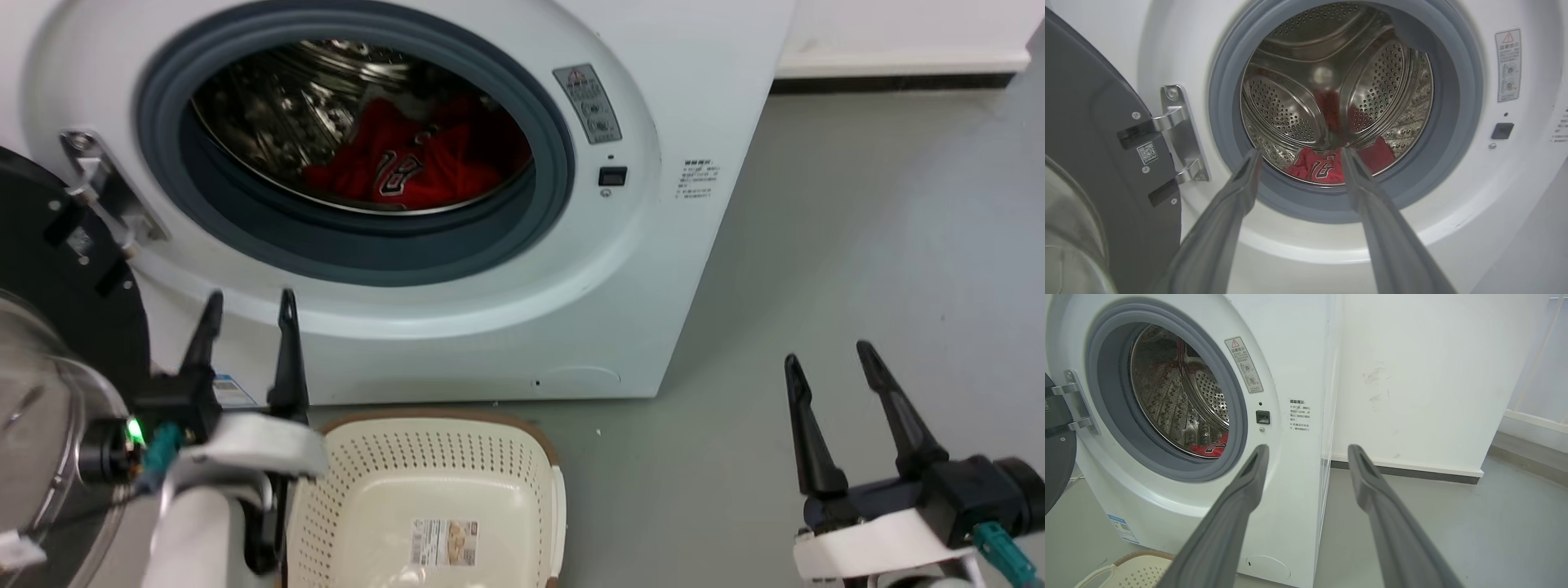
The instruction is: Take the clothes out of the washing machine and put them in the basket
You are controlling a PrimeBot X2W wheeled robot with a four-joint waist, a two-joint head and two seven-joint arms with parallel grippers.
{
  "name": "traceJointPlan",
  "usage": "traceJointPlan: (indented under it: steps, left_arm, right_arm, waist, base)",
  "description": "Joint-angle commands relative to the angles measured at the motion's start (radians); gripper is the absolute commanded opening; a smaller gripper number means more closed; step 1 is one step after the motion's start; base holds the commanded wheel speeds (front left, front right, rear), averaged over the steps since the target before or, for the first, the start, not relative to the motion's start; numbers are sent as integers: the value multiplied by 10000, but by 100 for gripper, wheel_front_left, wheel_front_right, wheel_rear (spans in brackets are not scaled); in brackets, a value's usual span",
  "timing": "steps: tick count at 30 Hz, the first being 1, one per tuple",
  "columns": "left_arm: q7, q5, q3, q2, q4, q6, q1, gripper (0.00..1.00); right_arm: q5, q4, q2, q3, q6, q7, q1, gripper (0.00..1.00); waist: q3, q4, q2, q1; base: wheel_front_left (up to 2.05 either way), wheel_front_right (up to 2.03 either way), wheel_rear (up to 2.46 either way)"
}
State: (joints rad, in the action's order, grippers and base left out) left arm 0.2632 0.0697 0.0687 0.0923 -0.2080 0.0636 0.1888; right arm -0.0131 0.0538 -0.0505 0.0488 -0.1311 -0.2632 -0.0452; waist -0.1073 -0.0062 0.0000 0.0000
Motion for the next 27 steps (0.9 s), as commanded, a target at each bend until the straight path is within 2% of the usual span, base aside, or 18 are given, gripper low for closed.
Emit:
traceJointPlan:
  steps: [1,7,19,27]
  left_arm:
    - [24,55,101,151,-369,162,683,100]
    - [24,22,267,593,-1564,413,2797,100]
    - [24,-21,61,1519,-3718,596,6498,100]
    - [-83,73,-602,2262,-5889,649,8977,100]
  right_arm:
    - [56,102,7,1,7,-25,318,100]
    - [-1,468,10,-24,7,-25,964,100]
    - [-370,1152,9,-34,7,-25,2249,100]
    - [-615,1651,12,-194,7,-25,2908,100]
  waist:
    - [-613,-216,0,0]
    - [-1742,-481,0,0]
    - [-4061,-1143,0,0]
    - [-5339,-1422,0,0]
  base:
    - [0,0,0]
    - [0,0,0]
    - [0,0,0]
    - [0,0,0]
